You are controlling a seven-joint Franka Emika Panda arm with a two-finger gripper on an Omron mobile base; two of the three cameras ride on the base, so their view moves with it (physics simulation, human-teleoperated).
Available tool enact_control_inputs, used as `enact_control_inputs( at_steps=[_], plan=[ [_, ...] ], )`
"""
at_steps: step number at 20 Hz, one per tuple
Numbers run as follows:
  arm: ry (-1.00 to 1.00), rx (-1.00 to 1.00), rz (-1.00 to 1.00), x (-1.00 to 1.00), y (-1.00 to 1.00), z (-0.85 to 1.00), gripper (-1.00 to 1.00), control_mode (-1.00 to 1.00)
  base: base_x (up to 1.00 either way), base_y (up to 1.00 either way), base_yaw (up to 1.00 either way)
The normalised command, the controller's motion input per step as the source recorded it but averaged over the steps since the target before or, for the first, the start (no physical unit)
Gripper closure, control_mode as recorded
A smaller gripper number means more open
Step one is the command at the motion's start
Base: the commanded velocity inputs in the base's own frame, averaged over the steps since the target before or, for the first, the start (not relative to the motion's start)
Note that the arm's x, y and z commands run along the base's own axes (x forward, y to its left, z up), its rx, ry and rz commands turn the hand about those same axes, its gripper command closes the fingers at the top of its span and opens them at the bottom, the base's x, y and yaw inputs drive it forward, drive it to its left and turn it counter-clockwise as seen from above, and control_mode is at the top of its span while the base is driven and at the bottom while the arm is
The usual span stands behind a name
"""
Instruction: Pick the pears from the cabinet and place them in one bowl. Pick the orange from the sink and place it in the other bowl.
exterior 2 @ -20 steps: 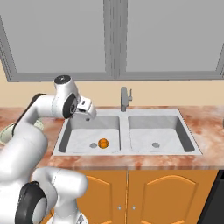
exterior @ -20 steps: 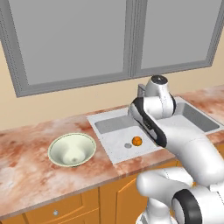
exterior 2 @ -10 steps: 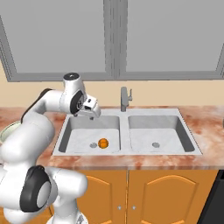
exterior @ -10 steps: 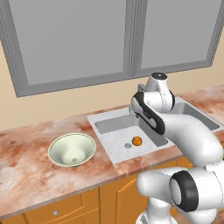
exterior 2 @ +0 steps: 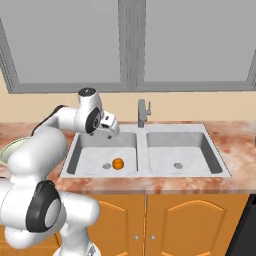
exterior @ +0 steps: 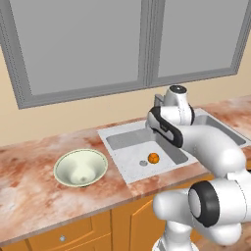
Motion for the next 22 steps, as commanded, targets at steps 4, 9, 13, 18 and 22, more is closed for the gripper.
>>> enact_control_inputs(
  at_steps=[4, 9, 13, 18, 22],
  plan=[
    [0.0, -0.02, 0.0, 0.22, -0.07, -0.16, -1.0, -1.0, 0.0, 0.0, 0.0],
    [0.0, -0.01, 0.0, 0.23, -0.04, -0.19, -1.0, -1.0, 0.0, 0.0, 0.0],
    [0.0, 0.0, 0.0, 0.22, -0.05, -0.19, -1.0, -1.0, 0.0, 0.0, 0.0],
    [0.0, 0.0, 0.0, 0.15, -0.06, -0.2, -1.0, -1.0, 0.0, 0.0, 0.0],
    [0.05, 0.0, 0.0, 0.13, -0.04, -0.22, -1.0, -1.0, 0.0, 0.0, 0.0]
  ],
)
